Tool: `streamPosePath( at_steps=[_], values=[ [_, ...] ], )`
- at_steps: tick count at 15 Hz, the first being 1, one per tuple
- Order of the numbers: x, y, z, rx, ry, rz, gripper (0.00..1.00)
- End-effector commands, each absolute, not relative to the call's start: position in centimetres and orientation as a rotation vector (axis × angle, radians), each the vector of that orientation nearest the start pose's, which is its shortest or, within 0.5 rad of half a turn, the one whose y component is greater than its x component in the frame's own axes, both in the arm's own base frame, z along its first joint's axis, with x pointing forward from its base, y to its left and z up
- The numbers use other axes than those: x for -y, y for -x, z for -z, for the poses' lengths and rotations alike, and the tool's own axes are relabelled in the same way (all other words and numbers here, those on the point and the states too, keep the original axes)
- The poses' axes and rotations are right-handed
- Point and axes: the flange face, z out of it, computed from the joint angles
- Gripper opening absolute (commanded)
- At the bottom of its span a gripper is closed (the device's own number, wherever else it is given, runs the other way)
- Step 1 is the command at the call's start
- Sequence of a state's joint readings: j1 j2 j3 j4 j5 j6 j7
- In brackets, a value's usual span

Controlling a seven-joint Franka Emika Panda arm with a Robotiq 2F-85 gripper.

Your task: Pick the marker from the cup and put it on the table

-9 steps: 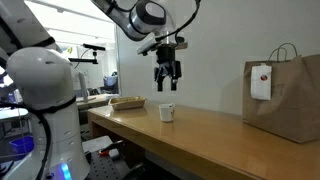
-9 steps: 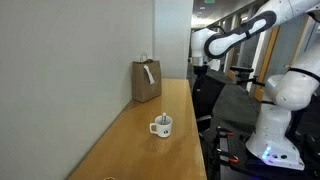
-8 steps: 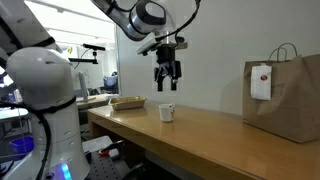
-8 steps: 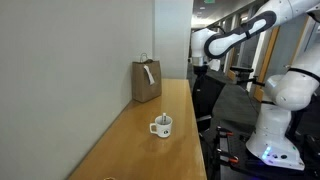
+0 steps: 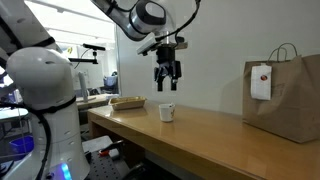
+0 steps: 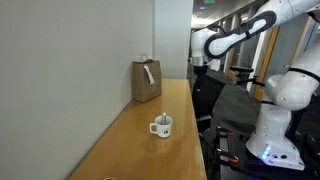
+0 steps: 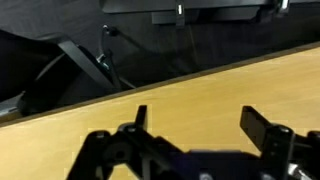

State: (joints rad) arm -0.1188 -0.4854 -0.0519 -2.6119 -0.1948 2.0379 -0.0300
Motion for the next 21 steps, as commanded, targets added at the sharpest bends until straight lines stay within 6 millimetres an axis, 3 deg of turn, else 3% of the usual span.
streamPosePath(
  at_steps=[1, 3, 5, 9, 14, 18, 21],
  values=[
    [7.4, -36.7, -40.5, -0.062, 3.273, -0.167, 1.00],
    [7.3, -37.1, -40.4, -0.072, 3.265, -0.161, 1.00],
    [6.5, -37.6, -40.4, 0.036, 3.287, -0.139, 1.00],
    [3.1, -40.1, -39.3, 0.452, 3.269, -0.113, 1.00],
    [-1.6, -45.3, -36.6, 0.923, 3.182, -0.057, 1.00],
    [-4.1, -49.4, -34.8, 1.279, 3.044, -0.057, 1.00],
    [-5.8, -50.9, -33.7, 1.531, 2.920, -0.095, 1.00]
  ],
)
